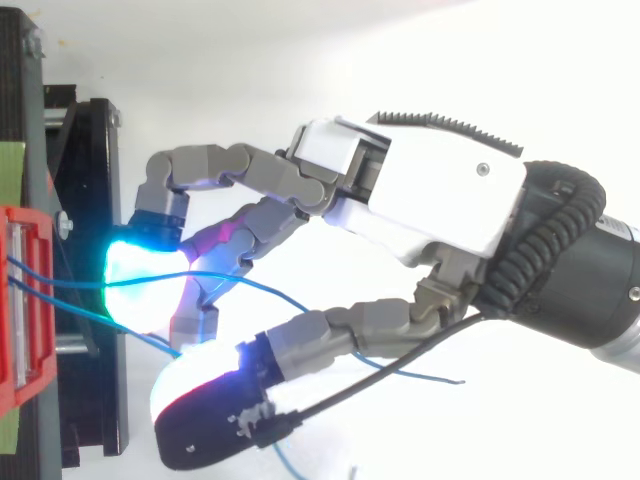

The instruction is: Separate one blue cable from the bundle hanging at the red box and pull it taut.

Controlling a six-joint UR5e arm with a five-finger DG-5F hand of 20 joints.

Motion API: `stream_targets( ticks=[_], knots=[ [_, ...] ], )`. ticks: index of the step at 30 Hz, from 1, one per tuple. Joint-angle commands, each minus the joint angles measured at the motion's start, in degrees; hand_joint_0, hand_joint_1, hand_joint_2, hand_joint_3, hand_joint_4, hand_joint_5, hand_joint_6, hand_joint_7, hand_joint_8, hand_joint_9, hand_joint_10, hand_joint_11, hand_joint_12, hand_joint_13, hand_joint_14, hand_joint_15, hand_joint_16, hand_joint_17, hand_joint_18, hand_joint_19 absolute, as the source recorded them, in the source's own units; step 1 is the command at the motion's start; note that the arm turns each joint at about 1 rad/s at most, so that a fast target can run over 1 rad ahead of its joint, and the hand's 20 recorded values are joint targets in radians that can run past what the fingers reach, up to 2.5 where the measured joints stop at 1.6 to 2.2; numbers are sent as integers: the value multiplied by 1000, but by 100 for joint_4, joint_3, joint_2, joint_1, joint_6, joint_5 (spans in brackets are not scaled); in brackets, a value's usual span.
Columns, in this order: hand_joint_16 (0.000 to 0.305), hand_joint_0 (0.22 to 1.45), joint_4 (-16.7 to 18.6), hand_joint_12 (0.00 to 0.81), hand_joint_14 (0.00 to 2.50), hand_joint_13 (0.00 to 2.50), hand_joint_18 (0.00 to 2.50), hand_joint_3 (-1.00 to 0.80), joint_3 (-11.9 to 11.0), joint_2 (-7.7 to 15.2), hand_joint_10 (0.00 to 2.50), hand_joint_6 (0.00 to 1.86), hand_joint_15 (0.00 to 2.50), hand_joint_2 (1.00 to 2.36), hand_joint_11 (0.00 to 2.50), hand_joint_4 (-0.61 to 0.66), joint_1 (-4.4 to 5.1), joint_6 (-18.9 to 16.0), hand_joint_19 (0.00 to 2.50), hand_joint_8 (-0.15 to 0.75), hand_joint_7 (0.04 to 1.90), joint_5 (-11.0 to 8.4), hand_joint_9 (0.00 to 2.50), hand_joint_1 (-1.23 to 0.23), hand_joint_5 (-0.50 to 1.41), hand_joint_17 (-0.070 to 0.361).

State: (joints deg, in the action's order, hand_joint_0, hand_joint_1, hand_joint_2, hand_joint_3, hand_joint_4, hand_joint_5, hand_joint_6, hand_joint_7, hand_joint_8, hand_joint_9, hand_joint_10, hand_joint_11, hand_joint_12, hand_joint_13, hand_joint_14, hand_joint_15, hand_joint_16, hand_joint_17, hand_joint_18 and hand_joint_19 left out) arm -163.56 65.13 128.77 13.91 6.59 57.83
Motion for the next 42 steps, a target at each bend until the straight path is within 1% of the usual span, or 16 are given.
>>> stream_targets(
  ticks=[1, 2, 3, 4, 6, 9, 10, 15, 17, 24, 28, 32, 36, 38, 39, 42],
  knots=[
    [37, 580, 0, 334, 14, 781, 730, -500, -1, 7, 23, 500, 392, 1000, 829, 187, -2, 0, 472, 281, 1391, 0, 1012, -935, -95, 82],
    [39, 517, 0, 345, 16, 786, 745, -500, -1, 7, 19, 520, 399, 1000, 835, 215, -2, 0, 463, 292, 1356, 0, 1021, -870, -97, 88],
    [41, 491, 0, 352, 15, 792, 754, -500, -1, -1, 21, 536, 391, 1000, 825, 229, 7, 0, 456, 306, 1326, 0, 1030, -749, -93, 92],
    [40, 497, 0, 350, 15, 790, 750, -500, 8, 7, 21, 536, 396, 1000, 829, 230, 7, 0, 458, 305, 1329, 0, 1033, -715, -93, 91],
    [37, 548, 0, 329, 14, 778, 719, -500, -1, -1, 22, 518, 388, 1000, 820, 208, 7, 0, 474, 305, 1383, 0, 1056, -471, -76, 84],
    [35, 611, 0, 314, 14, 773, 700, -500, -1, -1, 20, 507, 383, 1000, 830, 189, 7, 0, 479, 295, 1411, 0, 1076, -406, -69, 78],
    [34, 625, 0, 316, 14, 773, 698, -495, 8, 7, 22, 500, 385, 1000, 833, 200, 7, 0, 486, 298, 1418, 0, 1074, -438, -68, 77],
    [34, 655, 0, 317, 16, 763, 688, -209, -1, 7, 22, 502, 391, 1018, 834, 200, 7, 0, 483, 295, 1250, 0, 1061, -626, -101, 77],
    [35, 653, 0, 321, 14, 762, 684, -198, -1, 7, 20, 502, 391, 1018, 835, 202, 7, 0, 481, 291, 1244, 9, 1049, -665, -104, 78],
    [34, 667, 0, 324, 14, 760, 684, -297, -1, -1, 23, 502, 386, 1015, 827, 198, 15, 0, 471, 283, 1249, 0, 1036, -760, -104, 77],
    [34, 690, 0, 326, 16, 758, 686, -271, -1, -1, 23, 502, 386, 1017, 837, 193, 15, 0, 470, 281, 1275, 0, 1030, -800, -100, 77],
    [35, 741, 0, 323, 15, 746, 685, -263, 8, -1, 23, 508, 381, 1018, 822, 140, 15, 0, 458, 269, 1401, 0, 979, -897, -98, 79],
    [36, 769, 0, 321, 15, 719, 684, -324, 8, 7, 22, 596, 375, 1014, 819, 105, 15, 0, 443, 255, 1277, 0, 923, -962, -130, 81],
    [36, 761, 0, 321, 14, 707, 686, -382, 8, 7, 23, 614, 373, 1009, 821, 104, 15, 0, 432, 250, 1245, 0, 908, -991, -139, 82],
    [37, 728, 0, 322, 14, 706, 689, -492, 8, -1, 22, 623, 373, 1001, 826, 111, 15, 0, 435, 254, 1232, 0, 901, -1016, -144, 83],
    [37, 609, -9, 321, 14, 701, 678, -500, 8, -1, 23, 632, 387, 1000, 841, 125, 15, 0, 451, 255, 1214, 0, 896, -1004, -146, 83]
  ],
)
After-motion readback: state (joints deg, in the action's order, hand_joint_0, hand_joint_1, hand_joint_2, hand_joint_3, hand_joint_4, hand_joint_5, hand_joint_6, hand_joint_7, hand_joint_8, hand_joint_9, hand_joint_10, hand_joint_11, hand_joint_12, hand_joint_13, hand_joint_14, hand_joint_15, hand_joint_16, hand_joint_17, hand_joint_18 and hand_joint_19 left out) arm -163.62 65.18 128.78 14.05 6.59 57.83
